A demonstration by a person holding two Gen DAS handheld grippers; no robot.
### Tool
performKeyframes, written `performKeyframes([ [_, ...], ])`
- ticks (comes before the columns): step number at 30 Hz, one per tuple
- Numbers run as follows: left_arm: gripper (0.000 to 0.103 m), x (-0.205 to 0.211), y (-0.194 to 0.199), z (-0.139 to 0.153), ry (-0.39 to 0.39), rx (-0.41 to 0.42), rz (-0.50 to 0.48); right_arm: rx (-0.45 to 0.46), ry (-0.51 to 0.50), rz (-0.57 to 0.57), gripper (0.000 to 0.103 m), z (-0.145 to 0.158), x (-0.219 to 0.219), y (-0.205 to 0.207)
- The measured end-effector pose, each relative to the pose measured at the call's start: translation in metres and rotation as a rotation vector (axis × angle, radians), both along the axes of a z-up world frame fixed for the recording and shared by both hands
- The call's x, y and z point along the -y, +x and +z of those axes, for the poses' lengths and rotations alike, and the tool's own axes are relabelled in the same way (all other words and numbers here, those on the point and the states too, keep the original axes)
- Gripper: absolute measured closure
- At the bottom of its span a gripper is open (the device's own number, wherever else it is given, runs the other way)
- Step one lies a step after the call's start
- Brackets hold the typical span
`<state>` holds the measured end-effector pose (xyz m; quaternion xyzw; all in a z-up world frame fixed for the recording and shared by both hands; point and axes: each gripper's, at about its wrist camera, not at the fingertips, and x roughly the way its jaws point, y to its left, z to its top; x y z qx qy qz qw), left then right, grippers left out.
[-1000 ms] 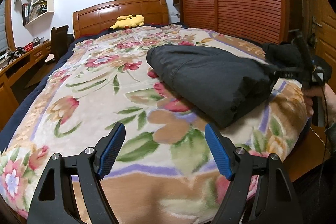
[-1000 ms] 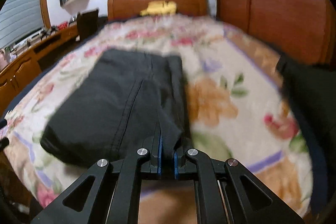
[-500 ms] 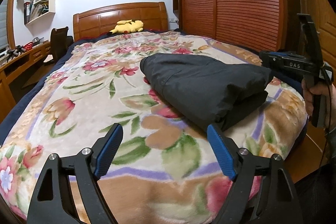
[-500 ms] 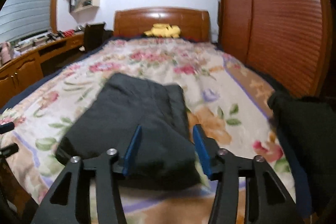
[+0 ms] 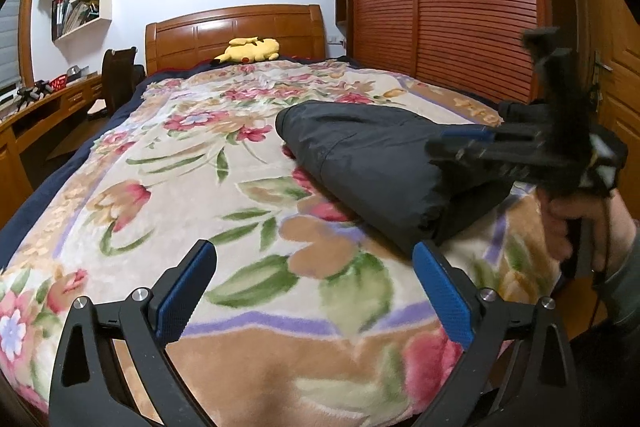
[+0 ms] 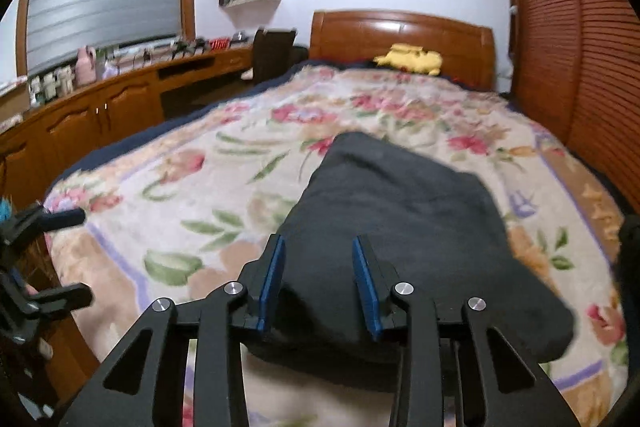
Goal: Fold large clothes
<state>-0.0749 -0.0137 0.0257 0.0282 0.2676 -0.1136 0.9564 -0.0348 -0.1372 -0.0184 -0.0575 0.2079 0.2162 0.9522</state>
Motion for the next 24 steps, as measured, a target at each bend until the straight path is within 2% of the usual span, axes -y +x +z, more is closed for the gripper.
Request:
performKeyframes([
  [2,0.004,-0.003,0.000,-0.001,0.001,-0.004,0.003,-0.052,-0.031,-0.021,0.067,-0.009,-0.004,0.014],
  [5,0.004,-0.004,0.000,-0.001,0.000,-0.006,0.008,-0.218,0.002,-0.014,0.067,-0.032,0.001,0.035],
  [6,0.004,-0.005,0.000,-0.001,-0.003,-0.006,0.009,-0.233,0.008,0.003,0.067,-0.037,0.004,0.036],
  [9,0.004,-0.007,0.001,-0.001,-0.015,-0.007,0.012,-0.228,0.047,0.014,0.067,-0.038,0.014,0.042],
  [12,0.004,-0.010,0.002,-0.001,-0.027,-0.009,0.015,-0.197,-0.010,0.006,0.067,-0.031,0.010,0.033],
  [15,0.004,-0.011,0.004,-0.002,-0.028,-0.013,0.015,-0.144,-0.029,-0.004,0.067,-0.014,-0.002,0.009],
  [18,0.004,-0.009,0.009,0.000,-0.022,-0.009,0.008,-0.082,-0.029,-0.009,0.067,-0.004,0.005,-0.010],
  [24,0.004,-0.001,0.037,-0.002,-0.004,-0.010,-0.009,0.016,-0.023,-0.045,0.067,-0.008,0.027,-0.046],
])
